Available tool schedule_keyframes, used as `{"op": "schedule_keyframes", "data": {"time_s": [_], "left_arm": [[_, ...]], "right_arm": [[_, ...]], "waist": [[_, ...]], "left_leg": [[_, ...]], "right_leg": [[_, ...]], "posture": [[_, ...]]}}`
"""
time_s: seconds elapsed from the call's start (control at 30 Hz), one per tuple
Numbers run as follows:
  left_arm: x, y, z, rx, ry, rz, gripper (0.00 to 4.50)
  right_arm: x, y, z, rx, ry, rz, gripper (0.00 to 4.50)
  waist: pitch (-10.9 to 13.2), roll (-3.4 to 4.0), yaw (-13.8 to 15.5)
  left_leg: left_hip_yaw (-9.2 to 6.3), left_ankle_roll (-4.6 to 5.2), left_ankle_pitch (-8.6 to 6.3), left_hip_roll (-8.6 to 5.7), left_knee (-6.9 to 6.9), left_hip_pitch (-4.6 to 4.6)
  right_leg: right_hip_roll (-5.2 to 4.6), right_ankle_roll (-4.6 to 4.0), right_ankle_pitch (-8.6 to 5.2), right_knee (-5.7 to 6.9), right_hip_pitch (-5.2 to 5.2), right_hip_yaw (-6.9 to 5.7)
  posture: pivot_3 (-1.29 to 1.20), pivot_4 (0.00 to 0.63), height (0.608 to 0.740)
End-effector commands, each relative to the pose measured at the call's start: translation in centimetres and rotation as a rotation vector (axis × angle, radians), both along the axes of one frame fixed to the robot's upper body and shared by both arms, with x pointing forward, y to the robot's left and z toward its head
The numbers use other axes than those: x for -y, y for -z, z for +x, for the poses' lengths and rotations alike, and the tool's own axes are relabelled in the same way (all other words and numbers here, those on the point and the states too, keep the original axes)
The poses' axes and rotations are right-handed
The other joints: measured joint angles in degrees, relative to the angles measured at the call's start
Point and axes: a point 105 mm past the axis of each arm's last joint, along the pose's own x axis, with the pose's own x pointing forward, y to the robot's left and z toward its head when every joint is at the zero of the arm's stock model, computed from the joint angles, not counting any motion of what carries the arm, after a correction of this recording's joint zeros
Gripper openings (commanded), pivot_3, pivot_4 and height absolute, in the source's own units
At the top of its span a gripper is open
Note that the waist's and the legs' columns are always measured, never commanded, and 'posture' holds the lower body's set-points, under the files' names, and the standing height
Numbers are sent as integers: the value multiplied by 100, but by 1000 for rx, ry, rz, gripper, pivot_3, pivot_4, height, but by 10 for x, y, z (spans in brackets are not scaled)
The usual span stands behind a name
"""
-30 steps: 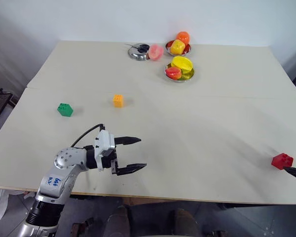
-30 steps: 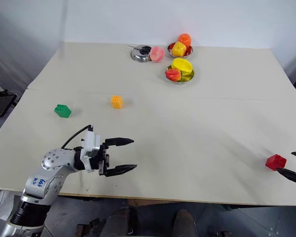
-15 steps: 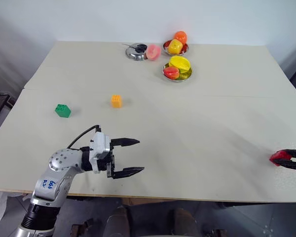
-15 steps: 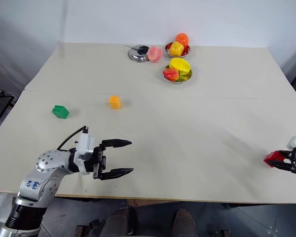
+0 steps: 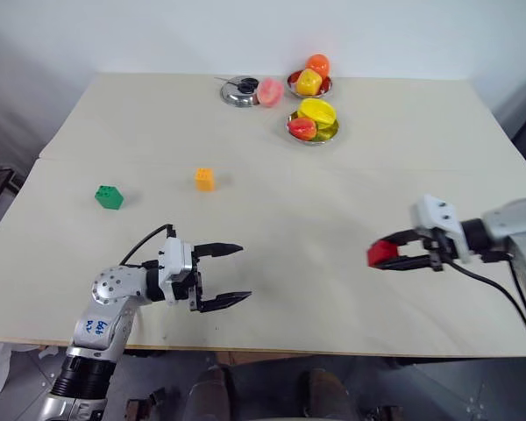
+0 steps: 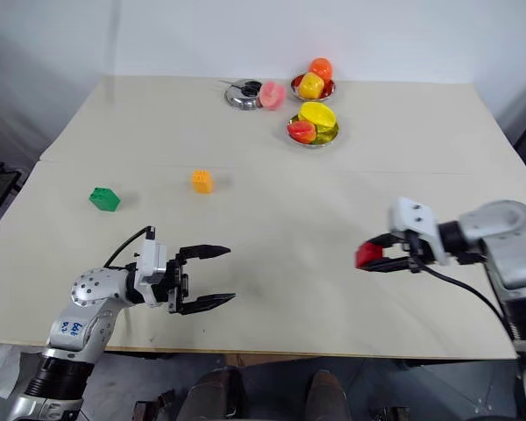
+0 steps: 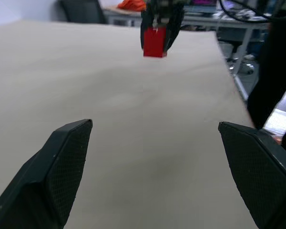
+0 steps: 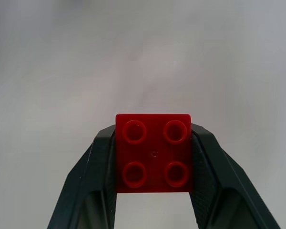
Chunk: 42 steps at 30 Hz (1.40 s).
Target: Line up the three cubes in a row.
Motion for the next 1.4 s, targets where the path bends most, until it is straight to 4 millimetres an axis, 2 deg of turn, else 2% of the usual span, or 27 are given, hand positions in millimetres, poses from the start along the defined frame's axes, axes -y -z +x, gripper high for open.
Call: {"op": "schedule_keyframes", "data": {"time_s": [0.03,0.13,0.23,0.5,0.7,0.87,0.97,1.0,1.07,1.13,1.27,1.4], "left_arm": [[-13,2,1,13,-40,21,4500],[-19,4,2,7,-57,33,4500],[-22,6,2,6,-75,38,4500],[-23,12,-1,-13,-90,33,4500],[-27,10,1,-5,-104,37,4500],[-30,10,2,2,-115,42,4500],[-32,10,1,3,-118,44,4500],[-33,10,1,6,-126,47,4500],[-53,6,2,0,-219,33,4500],[-76,5,2,-1,-334,29,4500],[-126,4,-6,34,-632,-16,4500],[-184,0,-25,69,-995,-121,4500]], "right_arm": [[-16,0,5,-3,-37,-51,1503],[-20,5,16,15,-61,-110,1503],[-12,14,28,57,-101,-213,1503],[-6,18,64,121,-98,-256,1503],[-13,15,74,140,-97,-224,1503],[-15,16,72,188,-149,-221,3156],[-13,10,73,206,-145,-201,4248],[-12,2,71,226,-159,-183,4476],[-9,-27,54,283,-225,-37,4476],[-7,-45,42,330,-249,102,4476],[6,-45,26,373,-162,283,4476],[13,-44,12,448,-23,524,4476]], "waist": [[1,-1,44],[1,-2,68],[1,-1,84],[2,-1,-49],[2,-1,-110],[3,1,-176],[3,1,-178],[3,1,-179],[11,5,-179],[16,6,-176],[14,-12,-172],[16,-15,-173]], "left_leg": [[0,1,-4,0,2,-1],[4,3,-10,0,8,-18],[7,2,-10,0,6,-29],[16,1,-9,1,-1,-29],[17,1,-9,3,4,-23],[17,0,-8,4,3,-22],[18,0,-8,4,-1,-22],[19,0,-8,4,-1,-22],[20,0,-8,4,-1,-23],[19,0,-8,5,-4,-24],[20,-2,-14,7,-14,-9],[23,1,-20,9,-4,-7]], "right_leg": [[0,0,0,-2,-1,0],[0,-1,0,-2,-16,0],[0,0,0,0,-30,0],[0,0,0,1,-36,1],[0,0,0,9,-32,2],[0,0,0,14,-33,3],[0,0,0,11,-34,3],[0,0,0,11,-34,3],[0,0,0,10,-35,3],[0,0,0,9,-36,3],[0,0,0,-4,-23,1],[0,0,0,-2,-19,0]], "posture": [[0,150,740],[0,150,740],[0,150,740],[0,150,740],[0,150,740],[0,150,740],[0,150,740],[0,150,740],[0,150,740],[0,150,740],[0,150,740],[0,150,740]]}}
